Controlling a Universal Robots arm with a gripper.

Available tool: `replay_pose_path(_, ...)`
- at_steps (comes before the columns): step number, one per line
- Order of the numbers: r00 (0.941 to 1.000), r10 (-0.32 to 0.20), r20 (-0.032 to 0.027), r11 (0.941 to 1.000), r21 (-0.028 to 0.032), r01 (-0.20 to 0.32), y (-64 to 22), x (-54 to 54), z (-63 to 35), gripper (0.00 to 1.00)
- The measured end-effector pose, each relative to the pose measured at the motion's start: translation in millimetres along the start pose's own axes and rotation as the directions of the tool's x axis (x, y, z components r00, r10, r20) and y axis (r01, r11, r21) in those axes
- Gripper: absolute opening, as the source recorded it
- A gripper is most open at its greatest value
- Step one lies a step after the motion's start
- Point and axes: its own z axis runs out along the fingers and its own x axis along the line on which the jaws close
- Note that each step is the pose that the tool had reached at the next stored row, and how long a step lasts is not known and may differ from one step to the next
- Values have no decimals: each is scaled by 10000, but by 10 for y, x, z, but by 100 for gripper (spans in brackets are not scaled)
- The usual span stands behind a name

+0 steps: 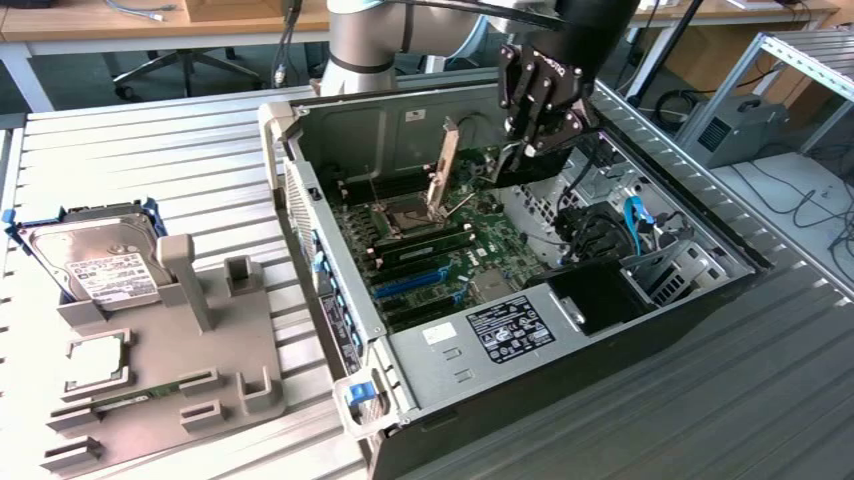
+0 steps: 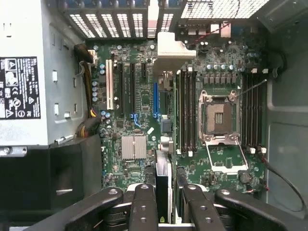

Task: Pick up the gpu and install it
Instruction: 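Insert the gpu into the slot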

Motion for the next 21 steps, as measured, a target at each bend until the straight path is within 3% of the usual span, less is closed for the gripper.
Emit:
replay_pose_path(1,9998,215,4,9998,5,-215,92,4,79,26)
replay_pose_path(2,9997,239,6,9997,6,-239,105,5,97,26)
replay_pose_path(12,9997,241,5,9997,6,-241,104,8,216,26)
replay_pose_path(14,9997,240,6,9997,6,-240,102,10,290,26)
replay_pose_path(21,9997,241,5,9997,6,-241,104,12,350,26)
